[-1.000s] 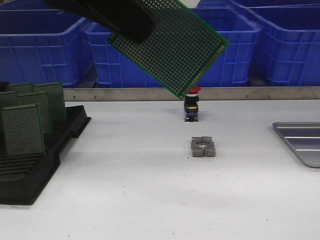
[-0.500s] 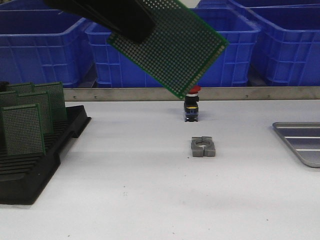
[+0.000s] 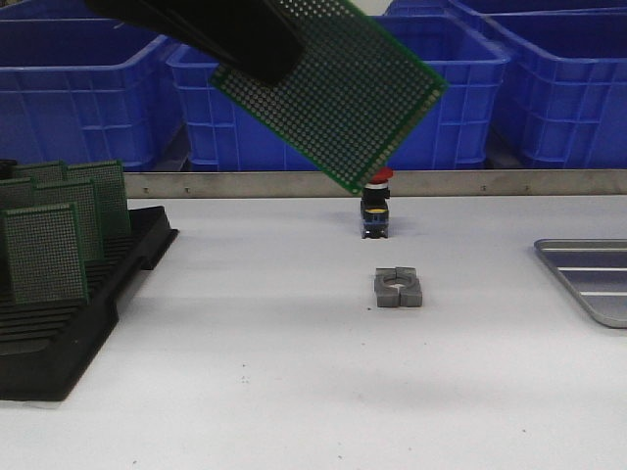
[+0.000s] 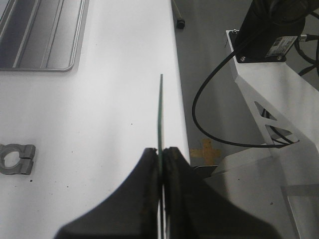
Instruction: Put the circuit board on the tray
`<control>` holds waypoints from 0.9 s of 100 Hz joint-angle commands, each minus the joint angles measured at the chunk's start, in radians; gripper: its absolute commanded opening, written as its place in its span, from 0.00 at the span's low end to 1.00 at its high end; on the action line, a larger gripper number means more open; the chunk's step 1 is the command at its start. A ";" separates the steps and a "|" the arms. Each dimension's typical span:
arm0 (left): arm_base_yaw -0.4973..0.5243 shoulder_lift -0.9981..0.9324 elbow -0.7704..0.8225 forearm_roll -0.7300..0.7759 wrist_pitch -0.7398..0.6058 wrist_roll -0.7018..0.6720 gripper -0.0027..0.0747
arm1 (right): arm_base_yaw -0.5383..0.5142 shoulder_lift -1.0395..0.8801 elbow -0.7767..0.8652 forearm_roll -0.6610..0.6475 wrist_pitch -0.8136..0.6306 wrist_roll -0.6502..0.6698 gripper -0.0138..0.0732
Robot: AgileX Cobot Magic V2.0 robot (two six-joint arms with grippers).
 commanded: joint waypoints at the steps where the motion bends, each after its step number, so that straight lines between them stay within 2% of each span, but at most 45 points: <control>1: -0.009 -0.030 -0.024 -0.063 0.008 -0.006 0.01 | 0.007 0.046 -0.036 0.209 0.071 -0.313 0.64; 9: -0.009 -0.030 -0.024 -0.063 0.008 -0.006 0.01 | 0.038 0.078 -0.036 0.274 0.104 -0.521 0.64; 18: -0.009 -0.030 -0.024 -0.063 0.008 -0.006 0.01 | 0.090 0.110 -0.036 0.302 0.107 -0.607 0.64; 49: -0.009 -0.030 -0.024 -0.065 0.008 -0.006 0.01 | 0.281 0.245 -0.036 0.302 0.049 -0.613 0.64; 64: -0.009 -0.030 -0.024 -0.065 0.008 -0.006 0.01 | 0.360 0.304 -0.036 0.363 -0.021 -0.613 0.64; 82: -0.009 -0.030 -0.024 -0.065 0.008 -0.006 0.01 | 0.394 0.371 -0.036 0.454 -0.048 -0.617 0.64; 90: -0.009 -0.030 -0.024 -0.065 0.008 -0.006 0.01 | 0.394 0.382 -0.036 0.475 -0.037 -0.617 0.56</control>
